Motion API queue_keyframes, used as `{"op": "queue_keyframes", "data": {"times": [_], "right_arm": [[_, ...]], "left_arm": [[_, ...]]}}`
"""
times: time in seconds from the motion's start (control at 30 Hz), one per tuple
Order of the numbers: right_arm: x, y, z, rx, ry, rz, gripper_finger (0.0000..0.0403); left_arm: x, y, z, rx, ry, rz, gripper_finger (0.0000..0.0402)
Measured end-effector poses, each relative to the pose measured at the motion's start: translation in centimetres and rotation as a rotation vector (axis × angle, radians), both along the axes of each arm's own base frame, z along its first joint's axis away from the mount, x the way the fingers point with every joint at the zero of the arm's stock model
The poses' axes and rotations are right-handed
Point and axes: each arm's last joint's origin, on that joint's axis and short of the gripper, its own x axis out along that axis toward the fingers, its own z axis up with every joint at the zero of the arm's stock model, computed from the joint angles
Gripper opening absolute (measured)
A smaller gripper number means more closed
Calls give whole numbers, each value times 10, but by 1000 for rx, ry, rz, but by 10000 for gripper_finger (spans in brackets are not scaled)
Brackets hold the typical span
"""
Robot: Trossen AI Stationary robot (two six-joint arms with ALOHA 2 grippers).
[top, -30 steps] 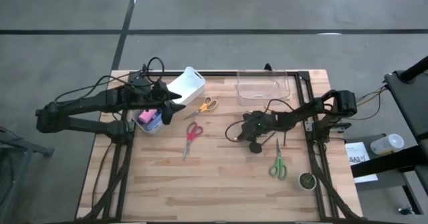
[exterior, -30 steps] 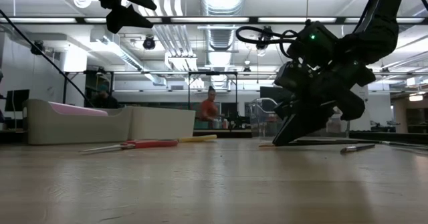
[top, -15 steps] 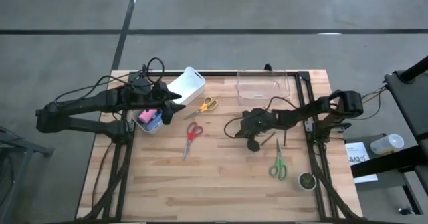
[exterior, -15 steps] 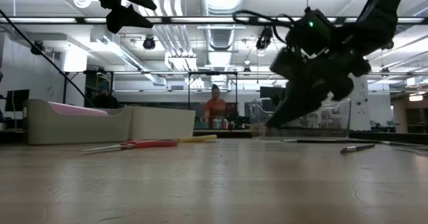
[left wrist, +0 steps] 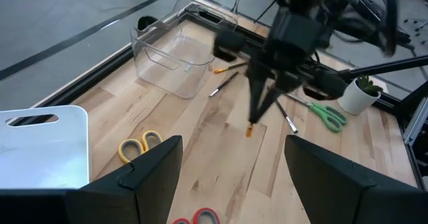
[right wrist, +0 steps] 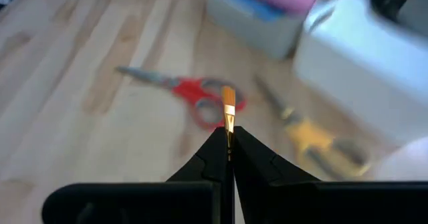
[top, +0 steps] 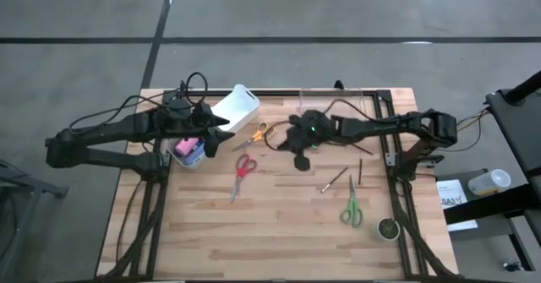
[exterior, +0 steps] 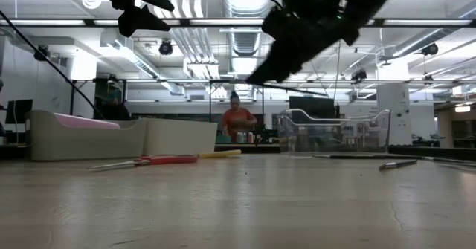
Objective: Pick & Place Paint Supplies
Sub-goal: Put the bottom gold paint brush into the white bin
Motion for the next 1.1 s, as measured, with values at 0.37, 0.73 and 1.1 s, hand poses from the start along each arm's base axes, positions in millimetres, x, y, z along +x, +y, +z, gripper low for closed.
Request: {"op": "queue_keyframes", "data": {"times": [0.37, 0.73, 1.1], "right_arm": [[47, -65, 31, -68, 16, 31, 12], [95, -101, 24, -65, 12, -8, 12], [137, -119, 14, -170, 49, 166, 12]], "left_arm": [[0, 0, 0, 0, 0, 0, 271], [0, 0, 0, 0, 0, 0, 271], [0, 0, 0, 0, 0, 0, 271]]}}
